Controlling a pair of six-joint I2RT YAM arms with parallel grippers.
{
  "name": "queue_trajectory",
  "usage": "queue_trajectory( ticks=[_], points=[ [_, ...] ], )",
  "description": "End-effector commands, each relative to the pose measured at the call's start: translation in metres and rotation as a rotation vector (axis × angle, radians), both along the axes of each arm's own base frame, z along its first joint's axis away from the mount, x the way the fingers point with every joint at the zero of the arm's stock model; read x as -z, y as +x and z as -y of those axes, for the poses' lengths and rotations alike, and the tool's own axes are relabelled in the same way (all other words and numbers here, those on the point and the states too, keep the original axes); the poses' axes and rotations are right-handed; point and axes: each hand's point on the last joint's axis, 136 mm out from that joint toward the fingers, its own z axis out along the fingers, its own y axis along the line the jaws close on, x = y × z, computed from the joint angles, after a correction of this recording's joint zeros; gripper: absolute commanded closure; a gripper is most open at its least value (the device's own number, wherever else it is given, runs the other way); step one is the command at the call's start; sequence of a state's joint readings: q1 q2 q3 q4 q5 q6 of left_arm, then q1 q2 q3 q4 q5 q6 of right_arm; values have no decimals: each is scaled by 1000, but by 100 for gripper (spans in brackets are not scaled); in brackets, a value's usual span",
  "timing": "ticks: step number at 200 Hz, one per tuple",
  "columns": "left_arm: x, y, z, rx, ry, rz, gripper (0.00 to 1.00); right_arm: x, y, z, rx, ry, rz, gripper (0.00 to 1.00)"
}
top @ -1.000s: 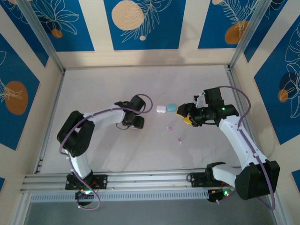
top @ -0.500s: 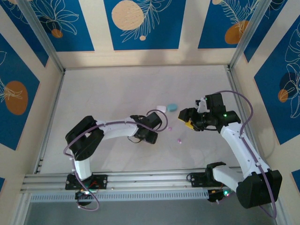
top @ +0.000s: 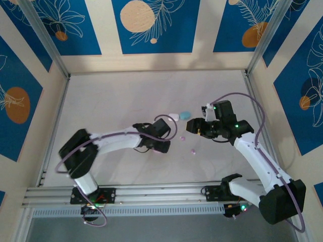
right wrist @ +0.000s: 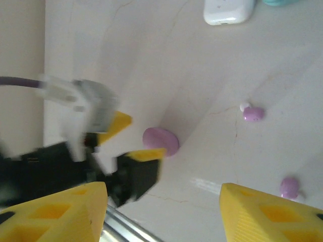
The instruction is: Insert the wireless bluetooth earbuds into the charging case
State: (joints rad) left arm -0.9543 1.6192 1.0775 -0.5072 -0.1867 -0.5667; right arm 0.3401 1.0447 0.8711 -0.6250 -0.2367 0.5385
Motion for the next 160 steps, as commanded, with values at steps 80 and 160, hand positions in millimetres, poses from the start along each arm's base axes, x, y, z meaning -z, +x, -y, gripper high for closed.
queue_trajectory(
  ticks=[80,160],
  points=[
    [-126,-3,-139,-220,-302,490,7,67,-28,-110,-759,-266,642,38],
    [-128,-3,-153,-224,-252,528,4,105,-31,-127,-1006,-339,561,39]
  ],
)
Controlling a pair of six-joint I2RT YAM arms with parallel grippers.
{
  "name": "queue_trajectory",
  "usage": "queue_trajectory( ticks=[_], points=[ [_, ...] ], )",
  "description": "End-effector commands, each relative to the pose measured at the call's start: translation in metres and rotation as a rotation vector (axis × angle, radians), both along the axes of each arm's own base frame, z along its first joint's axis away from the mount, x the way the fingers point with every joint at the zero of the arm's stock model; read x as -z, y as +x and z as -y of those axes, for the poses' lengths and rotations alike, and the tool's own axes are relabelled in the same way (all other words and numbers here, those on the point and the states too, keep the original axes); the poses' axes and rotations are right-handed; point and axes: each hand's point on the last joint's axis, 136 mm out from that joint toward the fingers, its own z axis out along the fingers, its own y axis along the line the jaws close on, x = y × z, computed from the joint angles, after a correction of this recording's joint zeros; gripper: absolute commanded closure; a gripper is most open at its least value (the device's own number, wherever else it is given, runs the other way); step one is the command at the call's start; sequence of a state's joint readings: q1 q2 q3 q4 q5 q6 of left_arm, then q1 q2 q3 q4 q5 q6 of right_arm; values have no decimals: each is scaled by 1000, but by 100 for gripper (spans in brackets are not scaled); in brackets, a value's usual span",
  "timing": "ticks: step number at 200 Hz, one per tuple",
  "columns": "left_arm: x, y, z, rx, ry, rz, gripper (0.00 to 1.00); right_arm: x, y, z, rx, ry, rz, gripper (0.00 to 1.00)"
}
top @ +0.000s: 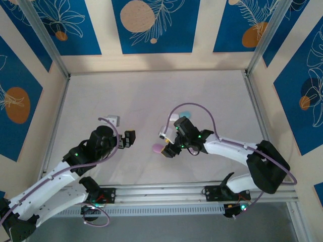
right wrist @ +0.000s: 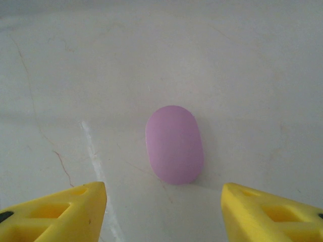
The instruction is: Insert the wireless bluetooth earbuds into the charging case
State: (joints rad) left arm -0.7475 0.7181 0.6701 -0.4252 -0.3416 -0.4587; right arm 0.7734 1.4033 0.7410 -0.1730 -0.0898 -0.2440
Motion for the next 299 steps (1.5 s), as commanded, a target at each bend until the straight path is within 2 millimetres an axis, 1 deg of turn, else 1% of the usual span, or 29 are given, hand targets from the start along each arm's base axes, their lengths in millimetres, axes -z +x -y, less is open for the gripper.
queue_trajectory(
  ticks=[1,12,29,67,90,116,130,152,200,252,265,269,280,289,299],
  points=[
    [1,3,-7,-11,39,17,4,4,-1,-13,-106,-41,12,39],
    [0,3,-8,-12,42,20,4,11,8,-15,-81,-80,15,39],
    [-1,2,-10,-12,54,21,4,21,12,-20,-84,-117,-16,39],
    [-2,1,-16,-25,70,26,3,34,8,-25,-123,-176,-64,39],
    [-2,2,-17,-27,72,25,3,42,10,-22,-121,-243,-67,39],
    [-1,3,-18,-28,71,22,3,54,9,-11,-158,-317,-62,39],
    [1,3,-19,-32,73,19,3,56,2,-13,-203,-311,-75,39],
    [1,4,-20,-39,70,18,3,56,-1,-19,-240,-287,-77,40],
    [2,5,-20,-39,64,12,3,64,5,-24,-265,-317,-59,48],
    [3,5,-20,-37,54,1,3,71,3,-26,-290,-346,-43,57],
    [3,5,-20,-38,49,-3,4,70,3,-26,-284,-346,-38,61],
    [3,5,-19,-37,48,-4,4,70,3,-26,-281,-343,-37,64],
    [2,5,-19,-32,44,0,5,64,4,-26,-265,-321,-36,66],
    [0,5,-18,-25,39,10,6,54,3,-29,-253,-280,-42,66],
    [-4,5,-16,-11,33,28,7,38,1,-32,-243,-220,-52,68]
  ],
)
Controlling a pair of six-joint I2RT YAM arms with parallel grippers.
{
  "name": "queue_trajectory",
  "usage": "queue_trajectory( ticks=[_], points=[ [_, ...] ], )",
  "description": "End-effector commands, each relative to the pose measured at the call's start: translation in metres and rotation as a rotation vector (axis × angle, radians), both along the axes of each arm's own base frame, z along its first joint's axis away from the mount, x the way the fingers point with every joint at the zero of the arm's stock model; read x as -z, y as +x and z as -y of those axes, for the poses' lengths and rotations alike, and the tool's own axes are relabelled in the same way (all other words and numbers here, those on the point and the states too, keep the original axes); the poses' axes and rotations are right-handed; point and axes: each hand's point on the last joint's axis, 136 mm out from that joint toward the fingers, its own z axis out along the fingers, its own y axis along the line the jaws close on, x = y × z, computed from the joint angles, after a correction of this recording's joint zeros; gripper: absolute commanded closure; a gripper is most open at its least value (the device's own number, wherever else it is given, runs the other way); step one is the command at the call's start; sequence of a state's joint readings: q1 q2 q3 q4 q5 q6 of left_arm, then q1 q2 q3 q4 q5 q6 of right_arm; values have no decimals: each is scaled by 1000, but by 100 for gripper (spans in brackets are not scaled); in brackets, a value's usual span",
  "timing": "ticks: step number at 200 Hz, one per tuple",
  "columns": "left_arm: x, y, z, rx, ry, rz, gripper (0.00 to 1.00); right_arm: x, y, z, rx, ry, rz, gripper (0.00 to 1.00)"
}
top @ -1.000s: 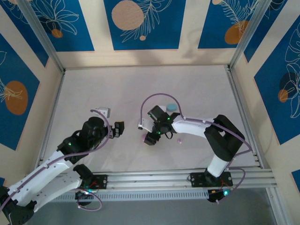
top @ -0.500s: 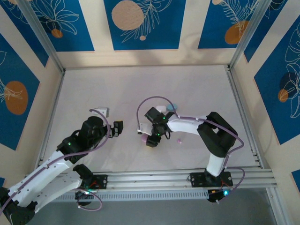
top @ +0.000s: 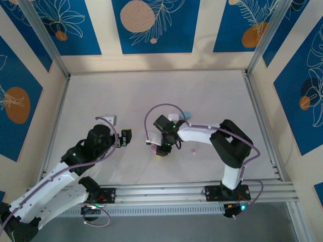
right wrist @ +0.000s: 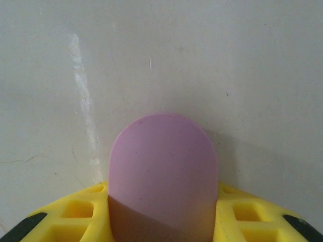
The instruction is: Insert the wireless bluetooth earbuds into the charging case
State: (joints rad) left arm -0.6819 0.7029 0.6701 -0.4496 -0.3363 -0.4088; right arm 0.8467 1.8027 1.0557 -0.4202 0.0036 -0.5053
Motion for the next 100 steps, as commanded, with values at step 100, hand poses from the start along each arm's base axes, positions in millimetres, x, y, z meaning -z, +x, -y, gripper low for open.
queue_trajectory(
  ticks=[100],
  points=[
    [-105,-79,106,912,-148,547,27,-234,-61,2,-160,654,-76,69]
  ],
)
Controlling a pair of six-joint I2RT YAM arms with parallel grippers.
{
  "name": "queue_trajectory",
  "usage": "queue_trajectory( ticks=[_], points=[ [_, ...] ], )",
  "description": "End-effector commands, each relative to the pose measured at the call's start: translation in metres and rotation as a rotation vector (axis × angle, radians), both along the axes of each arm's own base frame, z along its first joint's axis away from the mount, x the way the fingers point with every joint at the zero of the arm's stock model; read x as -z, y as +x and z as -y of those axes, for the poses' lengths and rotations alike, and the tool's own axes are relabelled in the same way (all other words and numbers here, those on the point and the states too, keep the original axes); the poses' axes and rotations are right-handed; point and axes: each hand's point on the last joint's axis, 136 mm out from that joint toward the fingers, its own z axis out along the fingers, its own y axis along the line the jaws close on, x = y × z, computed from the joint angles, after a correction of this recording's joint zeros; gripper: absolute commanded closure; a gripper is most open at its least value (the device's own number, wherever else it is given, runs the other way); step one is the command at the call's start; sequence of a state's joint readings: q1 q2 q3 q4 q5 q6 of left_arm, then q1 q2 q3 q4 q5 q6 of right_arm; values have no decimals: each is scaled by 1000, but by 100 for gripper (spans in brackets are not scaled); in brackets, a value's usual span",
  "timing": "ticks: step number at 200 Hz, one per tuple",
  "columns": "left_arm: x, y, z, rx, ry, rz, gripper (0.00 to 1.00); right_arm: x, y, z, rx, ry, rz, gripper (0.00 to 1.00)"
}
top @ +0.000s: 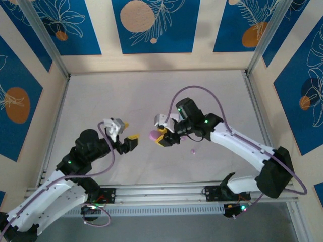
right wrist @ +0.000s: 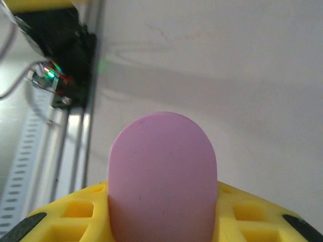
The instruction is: Insert the wireless bluetooth earbuds into the charging case
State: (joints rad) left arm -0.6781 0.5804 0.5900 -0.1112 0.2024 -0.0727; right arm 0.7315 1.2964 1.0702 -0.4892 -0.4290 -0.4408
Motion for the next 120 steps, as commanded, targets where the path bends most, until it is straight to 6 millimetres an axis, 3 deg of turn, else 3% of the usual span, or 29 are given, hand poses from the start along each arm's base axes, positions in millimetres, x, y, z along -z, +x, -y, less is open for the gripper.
queue_trajectory(
  ticks=[1,49,120],
  points=[
    [-37,-34,27,288,-28,204,27,-32,-28,3,-115,75,-52,69],
    [-35,-53,49,510,21,177,28,-62,-32,1,-153,130,16,69],
    [-34,-27,54,422,56,175,40,-65,-28,-3,-155,127,73,69]
  ],
)
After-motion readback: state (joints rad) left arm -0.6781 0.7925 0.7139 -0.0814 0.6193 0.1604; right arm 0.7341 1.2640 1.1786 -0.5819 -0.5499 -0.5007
